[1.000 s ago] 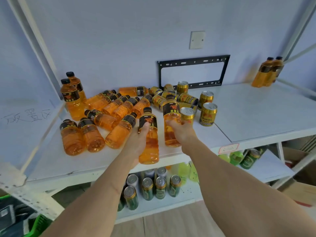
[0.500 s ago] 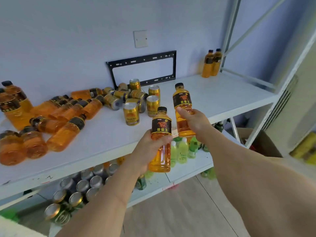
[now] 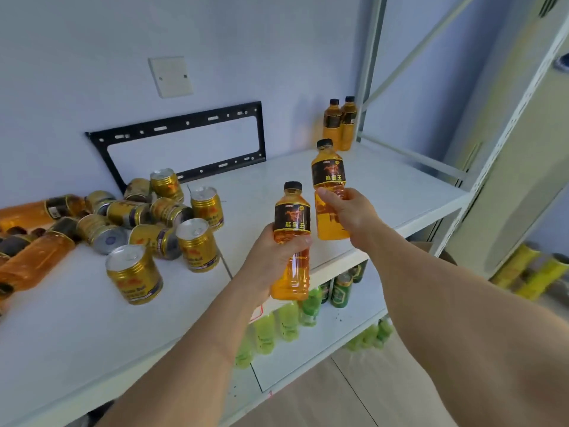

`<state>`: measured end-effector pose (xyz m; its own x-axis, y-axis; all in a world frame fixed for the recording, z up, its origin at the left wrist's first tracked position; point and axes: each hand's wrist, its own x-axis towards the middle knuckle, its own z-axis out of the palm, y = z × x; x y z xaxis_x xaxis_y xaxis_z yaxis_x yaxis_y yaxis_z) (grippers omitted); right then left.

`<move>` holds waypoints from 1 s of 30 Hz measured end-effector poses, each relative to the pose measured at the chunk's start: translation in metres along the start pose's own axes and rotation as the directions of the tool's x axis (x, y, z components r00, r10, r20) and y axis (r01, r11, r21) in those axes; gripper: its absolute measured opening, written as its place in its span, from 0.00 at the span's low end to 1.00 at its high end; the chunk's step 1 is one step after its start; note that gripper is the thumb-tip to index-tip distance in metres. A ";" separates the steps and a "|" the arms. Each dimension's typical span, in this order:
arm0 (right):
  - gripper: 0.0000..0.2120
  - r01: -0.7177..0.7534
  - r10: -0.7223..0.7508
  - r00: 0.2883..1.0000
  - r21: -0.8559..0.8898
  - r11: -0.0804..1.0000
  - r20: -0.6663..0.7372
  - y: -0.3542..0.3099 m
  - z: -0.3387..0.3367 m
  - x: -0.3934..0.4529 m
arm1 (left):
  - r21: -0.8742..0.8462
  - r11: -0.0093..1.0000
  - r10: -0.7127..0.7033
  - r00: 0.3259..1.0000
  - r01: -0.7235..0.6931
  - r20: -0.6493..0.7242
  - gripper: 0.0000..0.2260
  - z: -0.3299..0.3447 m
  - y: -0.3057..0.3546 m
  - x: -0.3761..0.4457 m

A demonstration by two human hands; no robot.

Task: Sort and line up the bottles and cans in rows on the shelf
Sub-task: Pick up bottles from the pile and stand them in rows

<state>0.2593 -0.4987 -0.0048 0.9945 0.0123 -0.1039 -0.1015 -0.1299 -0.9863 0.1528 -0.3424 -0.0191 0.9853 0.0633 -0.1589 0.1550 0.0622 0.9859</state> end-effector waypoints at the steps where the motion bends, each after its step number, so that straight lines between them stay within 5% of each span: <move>1: 0.26 0.000 0.000 1.000 -0.001 1.000 0.000 -0.002 -0.002 0.015 | 0.001 1.000 -0.003 1.000 0.003 -0.007 0.19 0.004 0.002 0.015; 8: 0.27 0.011 -0.012 0.998 0.015 1.000 0.058 -0.001 -0.017 0.131 | 0.034 0.999 -0.019 0.998 0.022 -0.062 0.19 0.034 0.019 0.113; 19: 0.32 0.032 -0.019 0.966 -0.046 0.998 0.256 -0.003 -0.022 0.341 | 0.038 0.996 -0.054 0.917 0.076 -0.395 0.21 0.091 0.040 0.282; 30: 0.31 0.090 -0.080 0.919 -0.006 0.996 0.386 -0.001 -0.002 0.435 | 0.007 0.994 -0.086 0.846 0.106 -0.527 0.22 0.088 0.054 0.372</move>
<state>0.6922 -0.4956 -0.0491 0.9124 0.4040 -0.0655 -0.0119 -0.1339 -0.9909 0.5336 -0.4035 -0.0207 0.7817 0.5730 -0.2463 0.2589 0.0612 0.9640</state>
